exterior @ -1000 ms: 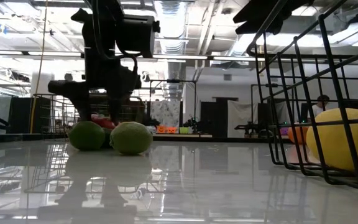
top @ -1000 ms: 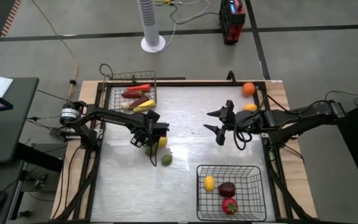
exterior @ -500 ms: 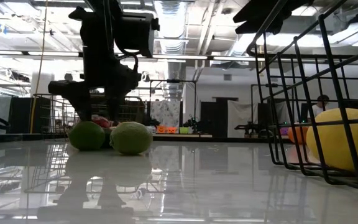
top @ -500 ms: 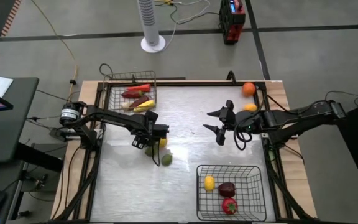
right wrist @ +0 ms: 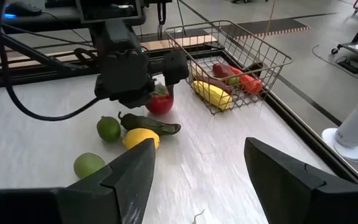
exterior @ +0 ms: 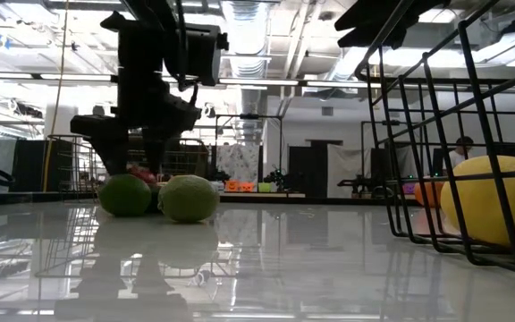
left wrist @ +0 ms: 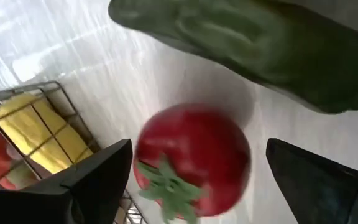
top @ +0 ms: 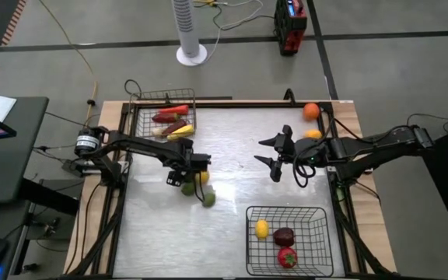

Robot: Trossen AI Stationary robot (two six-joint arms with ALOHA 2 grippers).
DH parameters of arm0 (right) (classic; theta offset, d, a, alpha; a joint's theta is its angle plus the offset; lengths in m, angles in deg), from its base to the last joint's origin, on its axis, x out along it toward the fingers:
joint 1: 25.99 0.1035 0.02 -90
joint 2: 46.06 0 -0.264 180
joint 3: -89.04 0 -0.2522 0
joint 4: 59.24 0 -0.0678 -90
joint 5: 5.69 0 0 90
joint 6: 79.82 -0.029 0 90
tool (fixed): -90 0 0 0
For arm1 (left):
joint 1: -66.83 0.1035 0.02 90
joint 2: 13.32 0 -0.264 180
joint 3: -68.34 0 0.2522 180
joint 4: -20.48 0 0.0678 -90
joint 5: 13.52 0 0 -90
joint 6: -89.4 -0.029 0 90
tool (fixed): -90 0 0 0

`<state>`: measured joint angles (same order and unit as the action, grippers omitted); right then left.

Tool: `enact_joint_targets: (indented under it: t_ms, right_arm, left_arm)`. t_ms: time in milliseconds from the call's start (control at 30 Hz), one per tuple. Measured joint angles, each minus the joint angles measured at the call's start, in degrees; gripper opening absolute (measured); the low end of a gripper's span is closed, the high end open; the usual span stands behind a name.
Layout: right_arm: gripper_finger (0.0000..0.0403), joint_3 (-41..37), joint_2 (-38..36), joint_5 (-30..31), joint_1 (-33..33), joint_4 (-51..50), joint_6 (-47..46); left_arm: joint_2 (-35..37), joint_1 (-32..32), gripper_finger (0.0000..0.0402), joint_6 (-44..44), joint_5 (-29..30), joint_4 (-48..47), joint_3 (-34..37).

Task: Sort produce into baskets
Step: Put the tomato into the bottom wire basket

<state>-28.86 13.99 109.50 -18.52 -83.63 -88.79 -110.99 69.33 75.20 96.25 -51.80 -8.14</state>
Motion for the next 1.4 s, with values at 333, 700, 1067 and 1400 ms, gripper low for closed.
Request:
enact_joint_targets:
  t_ms: [333, 700, 1067, 1400]
  right_arm:
    - [0.0276, 0.0, 0.0, 0.0, 0.14, -0.02, -0.05]
    - [0.0276, -0.02, 0.0, 0.02, 0.44, 0.57, -0.01]
    - [0.0276, -0.02, 0.0, 0.07, 0.44, 0.6, 0.28]
    - [0.0276, -0.02, -0.12, 0.48, 0.44, -0.48, 0.45]
  left_arm:
    - [0.07, 1.73, 0.036, 2.92, -2.88, 0.78, 4.46]
    - [0.07, 1.67, 0.0359, 4.39, -2.65, 0.38, 8.31]
    - [0.07, 1.67, 0.029, 5.44, -3.98, -0.87, 5.35]
    - [1.42, 1.97, 0.0286, 6.53, 1.29, -14.95, -7.97]
